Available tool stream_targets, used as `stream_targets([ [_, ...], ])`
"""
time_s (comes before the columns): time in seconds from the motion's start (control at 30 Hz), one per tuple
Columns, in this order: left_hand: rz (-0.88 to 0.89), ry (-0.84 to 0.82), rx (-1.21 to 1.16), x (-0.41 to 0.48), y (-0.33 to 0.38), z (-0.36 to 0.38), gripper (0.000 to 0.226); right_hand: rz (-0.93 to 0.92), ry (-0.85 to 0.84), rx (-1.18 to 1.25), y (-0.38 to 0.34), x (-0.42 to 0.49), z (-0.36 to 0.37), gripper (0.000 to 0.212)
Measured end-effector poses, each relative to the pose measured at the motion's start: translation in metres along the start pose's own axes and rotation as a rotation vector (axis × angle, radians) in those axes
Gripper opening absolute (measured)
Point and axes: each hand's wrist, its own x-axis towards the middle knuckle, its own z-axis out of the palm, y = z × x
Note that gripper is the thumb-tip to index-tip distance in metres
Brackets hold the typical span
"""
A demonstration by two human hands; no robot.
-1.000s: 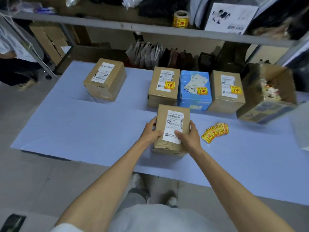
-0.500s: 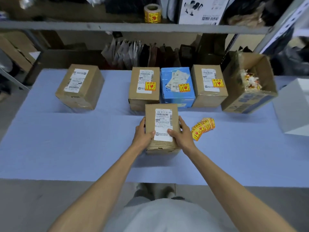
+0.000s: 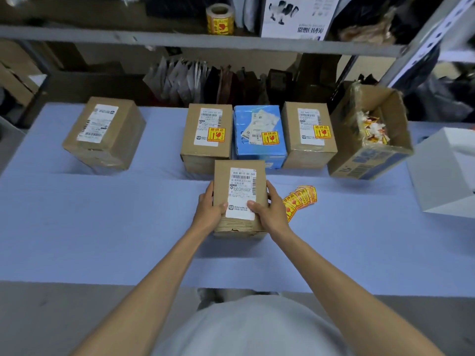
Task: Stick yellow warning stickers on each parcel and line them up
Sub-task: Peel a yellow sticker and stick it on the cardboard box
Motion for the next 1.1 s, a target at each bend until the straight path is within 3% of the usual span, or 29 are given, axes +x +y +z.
stream_targets([
  [0.43, -0.009, -0.018, -0.031, -0.003, 0.014, 0.001, 0.065, -0.017, -0.048, -0.058, 0.0, 0.01, -0.014, 0.076],
  [0.5, -0.009, -0.01, -0.03, -0.004, 0.016, 0.002, 0.064, -0.021, -0.07, -0.046, 0.003, 0.011, -0.017, 0.068],
  [0.57, -0.022, 0.004, -0.04, -0.004, 0.015, 0.003, 0.064, -0.004, -0.029, -0.013, 0.013, 0.014, -0.024, 0.046],
  [0.63, -0.024, 0.02, -0.055, -0.004, 0.013, 0.004, 0.063, -0.021, 0.105, -0.181, 0.031, 0.021, -0.037, 0.034],
  [0.7, -0.024, 0.028, -0.06, -0.005, 0.012, 0.004, 0.061, -0.032, 0.16, -0.55, 0.053, 0.028, -0.055, 0.035],
  [0.77, -0.026, 0.024, -0.063, -0.005, 0.01, 0.005, 0.061, -0.029, 0.088, -0.815, 0.068, 0.032, -0.067, 0.043],
  [0.87, -0.018, 0.029, -0.065, -0.006, 0.009, 0.006, 0.06, -0.072, 0.001, -0.966, 0.076, 0.035, -0.069, 0.044],
  [1.0, -0.003, 0.026, -0.049, -0.005, 0.007, 0.006, 0.06, -0.002, 0.091, -0.855, 0.077, 0.041, -0.064, 0.042],
  [1.1, 0.006, 0.033, -0.026, -0.005, 0.011, 0.005, 0.064, 0.102, 0.203, -0.507, 0.066, 0.04, -0.063, 0.026],
])
